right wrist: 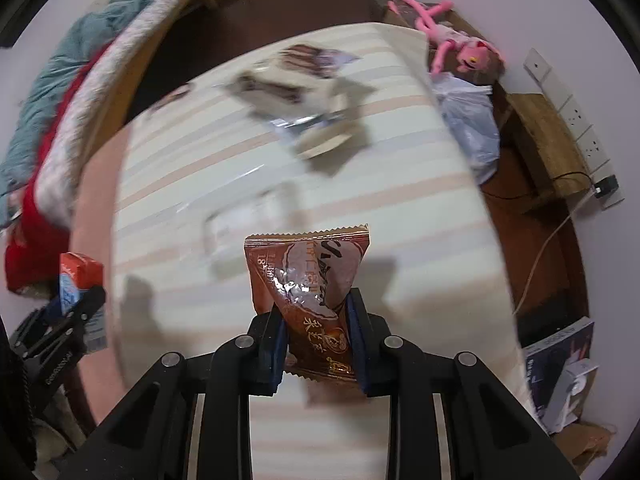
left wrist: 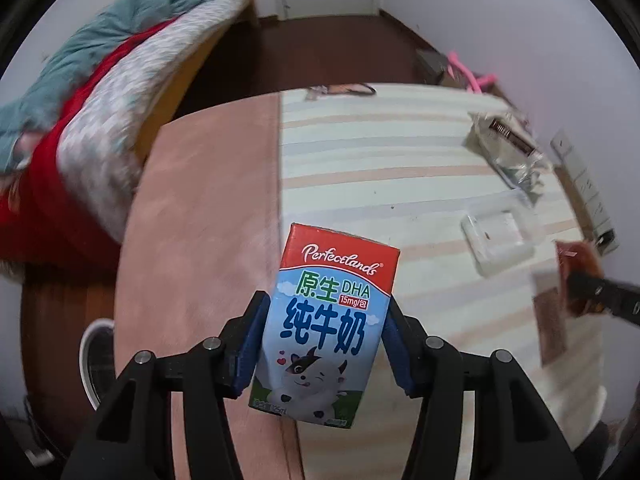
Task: Collect trash
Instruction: 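Carry the milk carton and brown packet with both tools over the bin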
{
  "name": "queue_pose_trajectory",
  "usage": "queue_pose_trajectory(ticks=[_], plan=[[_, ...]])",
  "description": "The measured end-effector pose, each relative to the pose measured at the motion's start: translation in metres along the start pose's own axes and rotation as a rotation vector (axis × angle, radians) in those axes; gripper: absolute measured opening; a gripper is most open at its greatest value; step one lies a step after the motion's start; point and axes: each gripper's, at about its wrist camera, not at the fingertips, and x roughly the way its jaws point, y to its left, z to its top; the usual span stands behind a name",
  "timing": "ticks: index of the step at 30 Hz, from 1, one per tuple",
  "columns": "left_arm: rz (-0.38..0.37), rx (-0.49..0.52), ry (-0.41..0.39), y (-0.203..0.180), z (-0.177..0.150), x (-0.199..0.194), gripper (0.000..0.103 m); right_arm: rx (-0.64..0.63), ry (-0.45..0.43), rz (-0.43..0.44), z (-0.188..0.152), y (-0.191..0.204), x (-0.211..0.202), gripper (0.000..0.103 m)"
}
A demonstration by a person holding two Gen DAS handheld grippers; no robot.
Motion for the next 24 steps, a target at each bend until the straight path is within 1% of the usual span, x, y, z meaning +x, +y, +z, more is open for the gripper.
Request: queue_pose_trajectory(ticks=[4,5,6,8,12,17,18,20,24], plan=[[-0.006,-0.067,-0.067,0.028,-0.019,-0.045,0.051,-0.044,-0.02,0.07,-0.036,0.039,-0.025,0.028],[-0.007,-0.08,-0.076,0.046,-0.022,-0.048,0.051,-0.059,-0.023,0.083,-0.043,0.049,-0.03,0.028],[-0.001,-0.104,-0.091,0.055,-0.03,-0.062,0.051,-0.072,-0.027,0.097,-0.051,0.059,-0.035,0.028],[-0.009,-0.139,-0.106,0.083,-0.037,-0.067,0.051,-0.098,-0.033,0.128,-0.067,0.081,-0.044,0.028],[0.002,-0.208,-0.157,0.13,-0.06,-0.103,0.051,-0.155,-0.029,0.19,-0.101,0.134,-0.056,0.028],[0.036,-0.295,-0.204,0.19,-0.09,-0.139,0.051,-0.25,-0.002,0.269,-0.138,0.216,-0.062,0.028],[0.051,-0.317,-0.209,0.207,-0.098,-0.146,0.051,-0.276,0.005,0.283,-0.145,0.236,-0.062,0.028],[0.068,-0.352,-0.209,0.234,-0.108,-0.153,0.051,-0.316,0.015,0.308,-0.156,0.267,-0.062,0.028],[0.101,-0.429,-0.203,0.286,-0.127,-0.157,0.051,-0.408,0.048,0.349,-0.177,0.343,-0.052,0.028]])
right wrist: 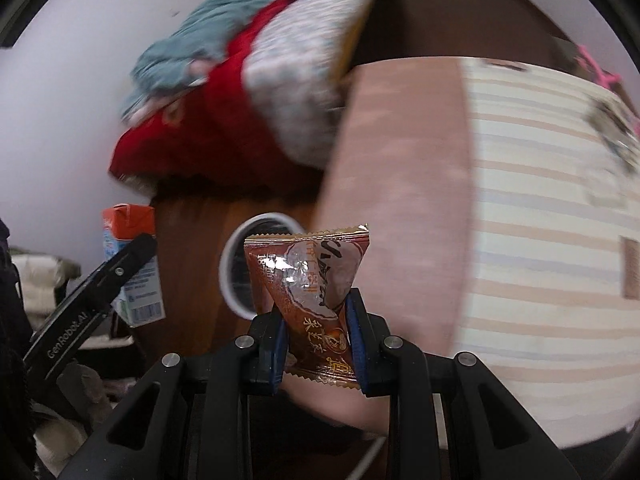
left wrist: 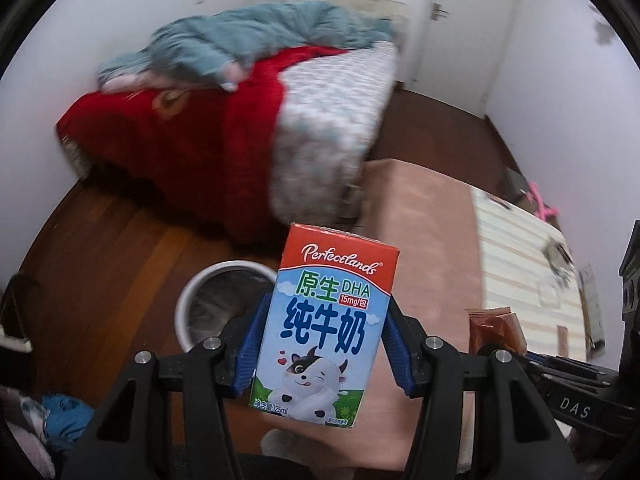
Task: Collect trash
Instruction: 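Carry the milk carton and brown packet with both tools over the bin, then open both tools to drop the carton and packet into the bin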
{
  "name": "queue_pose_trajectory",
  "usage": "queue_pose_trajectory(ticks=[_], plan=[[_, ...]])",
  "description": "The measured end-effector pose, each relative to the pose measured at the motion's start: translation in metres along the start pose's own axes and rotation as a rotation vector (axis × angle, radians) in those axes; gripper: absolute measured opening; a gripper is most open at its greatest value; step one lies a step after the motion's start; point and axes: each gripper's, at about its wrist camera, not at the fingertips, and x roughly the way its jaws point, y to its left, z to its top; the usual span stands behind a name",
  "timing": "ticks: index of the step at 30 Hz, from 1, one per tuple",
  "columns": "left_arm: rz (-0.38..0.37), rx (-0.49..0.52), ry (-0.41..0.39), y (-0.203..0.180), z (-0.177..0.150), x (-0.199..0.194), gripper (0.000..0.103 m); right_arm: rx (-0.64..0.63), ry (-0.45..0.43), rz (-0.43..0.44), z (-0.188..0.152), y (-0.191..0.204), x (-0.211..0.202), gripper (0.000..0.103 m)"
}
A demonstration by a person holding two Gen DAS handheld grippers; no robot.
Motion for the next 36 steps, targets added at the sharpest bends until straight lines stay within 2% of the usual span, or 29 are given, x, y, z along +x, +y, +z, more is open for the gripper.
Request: queue_pose_trajectory(ticks=[4,9,13,16,21,22,23,25,27,29,30,32,35,36], plan=[[0.018,-0.093,0.032,0.052,0.004,0.016,0.051,-0.071,0.044,0.004,0.014,0.053,0.044,0.028],[-0.04,-0.272,0.148,0.12,0.006,0.064,0.051,-0.129,0.119,-0.027,0.031,0.092,0.112,0.028],[-0.118,-0.396,0.273,0.163,0.0,0.124,0.051,-0.143,0.207,-0.074,0.045,0.098,0.176,0.028],[-0.152,-0.45,0.364,0.183,-0.006,0.171,0.051,-0.136,0.268,-0.095,0.053,0.097,0.224,0.028],[-0.142,-0.491,0.472,0.204,-0.008,0.236,0.052,-0.118,0.337,-0.112,0.062,0.087,0.28,0.028],[-0.137,-0.496,0.49,0.207,-0.008,0.246,0.056,-0.114,0.347,-0.112,0.063,0.085,0.288,0.028],[-0.138,-0.499,0.505,0.211,-0.008,0.256,0.075,-0.112,0.362,-0.115,0.064,0.084,0.3,0.029],[-0.145,-0.515,0.531,0.218,-0.008,0.27,0.095,-0.104,0.397,-0.107,0.067,0.08,0.322,0.029],[-0.111,-0.514,0.537,0.222,-0.007,0.277,0.095,-0.102,0.414,-0.098,0.071,0.08,0.343,0.035],[-0.082,-0.51,0.535,0.228,-0.009,0.277,0.097,-0.109,0.428,-0.1,0.072,0.081,0.357,0.055],[-0.054,-0.503,0.527,0.231,-0.011,0.274,0.097,-0.111,0.426,-0.109,0.073,0.081,0.36,0.06],[0.013,-0.468,0.5,0.235,-0.013,0.265,0.097,-0.118,0.425,-0.116,0.072,0.081,0.363,0.079],[0.087,-0.45,0.446,0.242,-0.018,0.251,0.097,-0.151,0.414,-0.147,0.071,0.081,0.359,0.095],[0.101,-0.447,0.437,0.243,-0.022,0.246,0.097,-0.166,0.408,-0.163,0.07,0.082,0.356,0.096]])
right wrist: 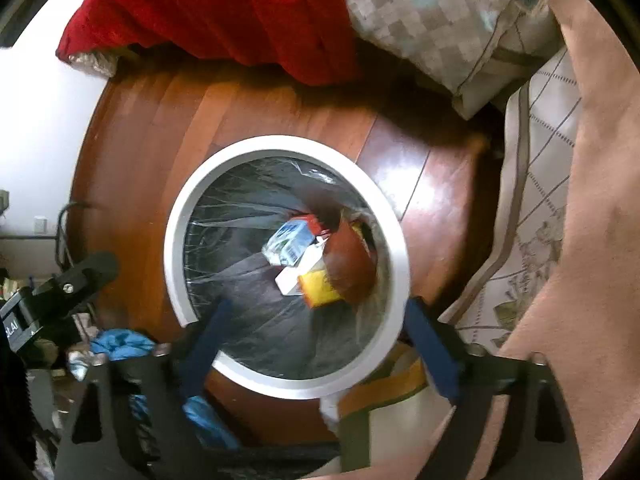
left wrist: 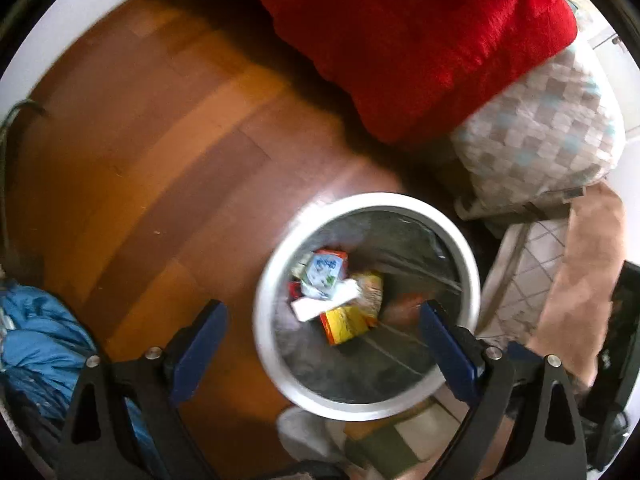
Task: Collect trash
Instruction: 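Open both tools to drop the carton and packet into the bin, then move both tools back over the table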
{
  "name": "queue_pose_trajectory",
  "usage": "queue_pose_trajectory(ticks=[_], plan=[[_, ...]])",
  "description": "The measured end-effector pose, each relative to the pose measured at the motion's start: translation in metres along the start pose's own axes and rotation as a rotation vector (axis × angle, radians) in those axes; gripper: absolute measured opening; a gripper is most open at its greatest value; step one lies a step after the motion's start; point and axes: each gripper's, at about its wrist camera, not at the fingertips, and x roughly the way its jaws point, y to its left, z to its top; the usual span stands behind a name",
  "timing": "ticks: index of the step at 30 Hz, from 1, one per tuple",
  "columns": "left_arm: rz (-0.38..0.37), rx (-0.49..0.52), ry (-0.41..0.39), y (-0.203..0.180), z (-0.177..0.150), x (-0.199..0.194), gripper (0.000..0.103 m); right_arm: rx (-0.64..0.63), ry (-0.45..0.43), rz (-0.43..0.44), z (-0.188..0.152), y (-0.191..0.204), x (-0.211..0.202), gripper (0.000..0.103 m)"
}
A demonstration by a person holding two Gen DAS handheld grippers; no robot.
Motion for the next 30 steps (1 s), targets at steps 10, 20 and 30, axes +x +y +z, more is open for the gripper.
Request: queue_pose_trajectory(ticks=[10,20,30], plan=[[0.125,0.074,-0.051,0.008,-0.042,-0.02,0.097,-0.067,-0.06,-0.116,-0.03,0.004,-0.032,0.103],[0.132,0.12,-0.091,-0.002,-0.063,-0.043,0.097,-0.089,-0.107,-0.133,-0.05,0.009,-0.055,0.103],[0.129,0.168,-0.198,-0.021,-0.079,-0.097,0.097,-0.107,-0.217,-0.113,-0.074,0.014,-0.12,0.103]])
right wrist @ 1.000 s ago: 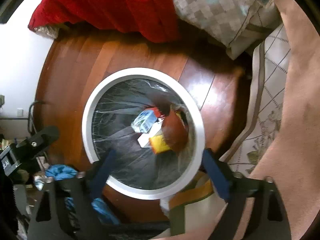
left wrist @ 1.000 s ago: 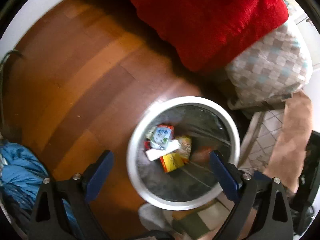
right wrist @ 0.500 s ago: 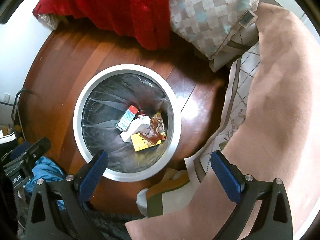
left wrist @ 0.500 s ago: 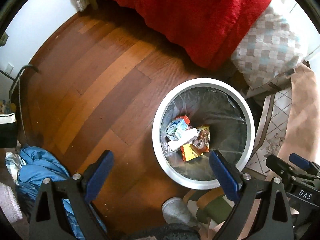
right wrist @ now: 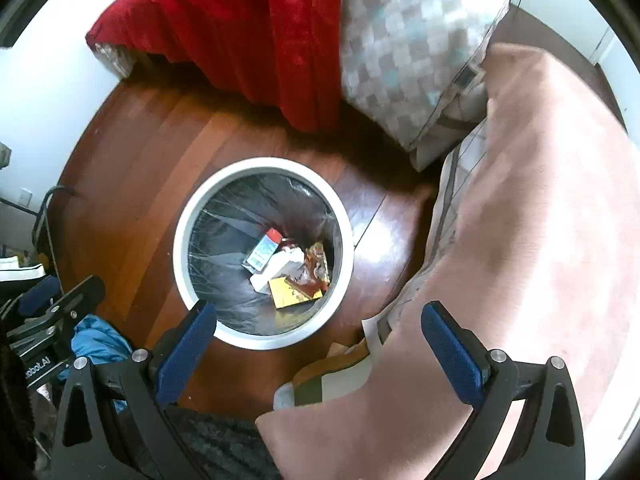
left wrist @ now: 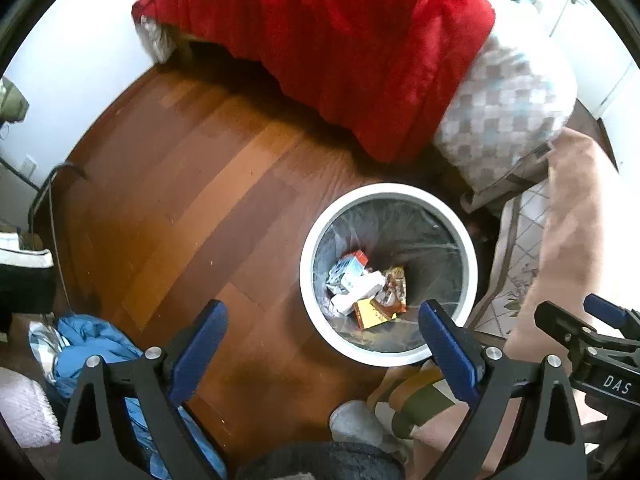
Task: Collect trash
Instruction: 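Move both tools back over the table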
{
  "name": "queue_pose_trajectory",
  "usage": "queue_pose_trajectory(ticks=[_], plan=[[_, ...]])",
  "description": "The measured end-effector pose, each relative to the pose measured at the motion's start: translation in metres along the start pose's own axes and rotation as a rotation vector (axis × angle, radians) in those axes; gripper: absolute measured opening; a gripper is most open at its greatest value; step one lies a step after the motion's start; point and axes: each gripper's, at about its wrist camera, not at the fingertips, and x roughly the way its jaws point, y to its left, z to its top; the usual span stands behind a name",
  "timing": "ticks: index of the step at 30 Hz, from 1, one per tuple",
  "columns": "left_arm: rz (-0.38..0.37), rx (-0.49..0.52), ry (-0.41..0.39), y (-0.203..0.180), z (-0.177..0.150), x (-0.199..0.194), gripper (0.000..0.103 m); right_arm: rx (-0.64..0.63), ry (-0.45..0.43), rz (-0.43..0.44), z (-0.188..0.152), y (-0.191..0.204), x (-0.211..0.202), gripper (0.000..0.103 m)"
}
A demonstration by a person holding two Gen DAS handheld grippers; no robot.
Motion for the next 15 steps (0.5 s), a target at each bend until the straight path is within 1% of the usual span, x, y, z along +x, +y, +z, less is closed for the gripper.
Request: queue_pose_trajectory(ticks=[5,7,10,15], plan=[[-0.024,0.016,-0.053,-0.007,-0.006,-0.038,0.097,0.004,-0.073,0.025,-0.011,-0.002,-0.046,0.103],[-0.038,0.02,-0.08,-0.011,-0.01,-0.059,0.097,0.007,-0.101,0.039,-0.017,-0.003,-0.065,0.103],[-0.046,0.026,-0.113,-0.016,-0.017,-0.088,0.097,0.026,-0.145,0.076,-0.028,-0.008,-0.096,0.103],[-0.007,0.048,-0.169,-0.034,-0.03,-0.134,0.097,0.1,-0.202,0.19,-0.052,-0.034,-0.149,0.103]])
